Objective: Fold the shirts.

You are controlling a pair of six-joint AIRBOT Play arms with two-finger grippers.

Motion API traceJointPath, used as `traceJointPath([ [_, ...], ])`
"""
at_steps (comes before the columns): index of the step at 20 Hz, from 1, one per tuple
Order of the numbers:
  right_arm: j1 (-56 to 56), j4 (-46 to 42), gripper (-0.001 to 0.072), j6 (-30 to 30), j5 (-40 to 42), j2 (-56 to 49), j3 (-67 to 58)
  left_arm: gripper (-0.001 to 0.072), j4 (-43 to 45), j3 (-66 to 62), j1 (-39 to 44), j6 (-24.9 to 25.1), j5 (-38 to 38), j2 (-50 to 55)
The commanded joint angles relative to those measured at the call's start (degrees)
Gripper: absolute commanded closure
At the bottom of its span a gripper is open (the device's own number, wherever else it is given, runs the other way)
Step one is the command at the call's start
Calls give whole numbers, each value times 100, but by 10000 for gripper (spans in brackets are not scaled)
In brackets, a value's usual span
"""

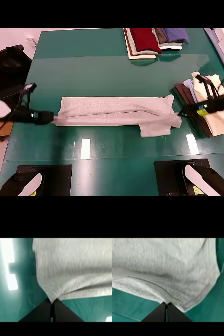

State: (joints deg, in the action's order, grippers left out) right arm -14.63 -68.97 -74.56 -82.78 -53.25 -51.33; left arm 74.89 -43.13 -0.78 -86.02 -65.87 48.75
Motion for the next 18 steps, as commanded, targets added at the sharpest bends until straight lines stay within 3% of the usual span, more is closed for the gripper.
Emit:
traceJointPath([
  [1, 527, -15, 702, -212, 417, -1054, -920, 686, -66, -822, -4, 101, 468, 979],
  [4, 699, -13, 702, -365, 437, -1786, -1547, 686, -280, -1340, -4, 190, 597, 1869],
  [8, 765, 37, 702, -564, 439, -2540, -2170, 686, -1091, -1613, -4, 728, 1008, 2774],
  [15, 577, 52, 681, -634, 560, -2815, -2448, 682, -1152, -1696, -4, 765, 1394, 3016],
  [16, 496, 57, 485, -605, 588, -2811, -2448, 519, -1130, -1777, -4, 765, 1325, 3016],
  [17, 393, 133, 329, -546, 551, -2811, -2446, 203, -1082, -1912, -4, 763, 1198, 3010],
  [18, 254, 310, 318, -339, 428, -2811, -2446, 145, -1016, -2081, -11, 761, 999, 3010],
])
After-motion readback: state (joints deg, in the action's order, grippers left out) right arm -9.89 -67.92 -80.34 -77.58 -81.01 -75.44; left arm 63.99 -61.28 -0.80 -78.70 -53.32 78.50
